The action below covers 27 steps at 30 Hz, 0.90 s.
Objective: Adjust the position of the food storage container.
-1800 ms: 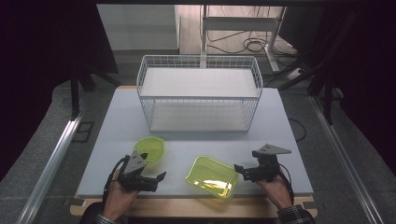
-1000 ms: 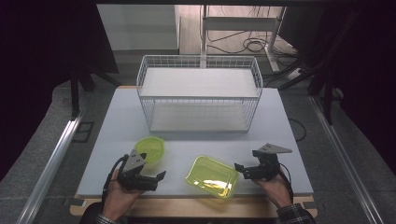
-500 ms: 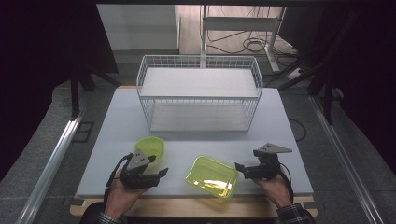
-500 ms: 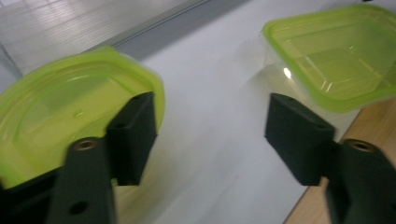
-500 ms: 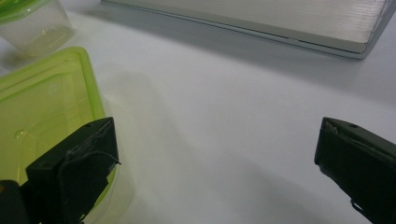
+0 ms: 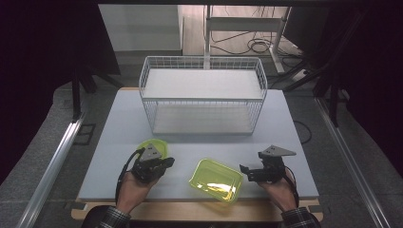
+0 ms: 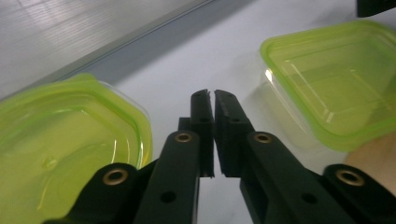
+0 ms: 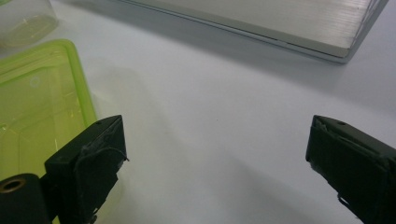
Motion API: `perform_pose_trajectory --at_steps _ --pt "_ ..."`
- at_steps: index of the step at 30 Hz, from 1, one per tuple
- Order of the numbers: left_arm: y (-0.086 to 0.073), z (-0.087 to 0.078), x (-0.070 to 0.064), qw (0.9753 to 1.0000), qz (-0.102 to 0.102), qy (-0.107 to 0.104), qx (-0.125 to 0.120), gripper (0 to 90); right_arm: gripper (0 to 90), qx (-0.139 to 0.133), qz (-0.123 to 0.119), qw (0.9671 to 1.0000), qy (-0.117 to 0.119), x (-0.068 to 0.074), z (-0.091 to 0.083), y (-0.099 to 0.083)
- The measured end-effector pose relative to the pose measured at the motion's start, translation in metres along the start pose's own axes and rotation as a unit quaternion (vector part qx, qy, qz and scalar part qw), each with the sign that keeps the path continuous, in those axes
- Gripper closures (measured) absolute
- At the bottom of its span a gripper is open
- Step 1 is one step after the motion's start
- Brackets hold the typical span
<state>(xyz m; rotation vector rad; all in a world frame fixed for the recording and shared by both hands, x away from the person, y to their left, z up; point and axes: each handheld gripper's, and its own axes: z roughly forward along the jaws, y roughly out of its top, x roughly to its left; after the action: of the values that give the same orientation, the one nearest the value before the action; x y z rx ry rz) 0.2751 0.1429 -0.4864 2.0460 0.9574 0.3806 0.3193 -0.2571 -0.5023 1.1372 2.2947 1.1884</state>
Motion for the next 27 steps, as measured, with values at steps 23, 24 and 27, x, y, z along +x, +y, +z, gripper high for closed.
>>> perform_pose_trajectory --at_steps 23,24,27 --pt "0.005 0.025 0.027 0.9973 -0.024 0.056 0.04 90.0 12.8 0.005 -0.004 1.0 -0.008 0.0 -0.001 0.001" --pt "0.005 0.025 0.027 0.9973 -0.024 0.056 0.04 90.0 12.8 0.005 -0.003 0.9999 -0.009 0.0 -0.001 0.001" --pt "0.001 0.021 0.035 0.9965 -0.043 0.062 0.035 90.0 13.0 0.005 -0.002 1.0 -0.008 0.0 -0.002 0.001"
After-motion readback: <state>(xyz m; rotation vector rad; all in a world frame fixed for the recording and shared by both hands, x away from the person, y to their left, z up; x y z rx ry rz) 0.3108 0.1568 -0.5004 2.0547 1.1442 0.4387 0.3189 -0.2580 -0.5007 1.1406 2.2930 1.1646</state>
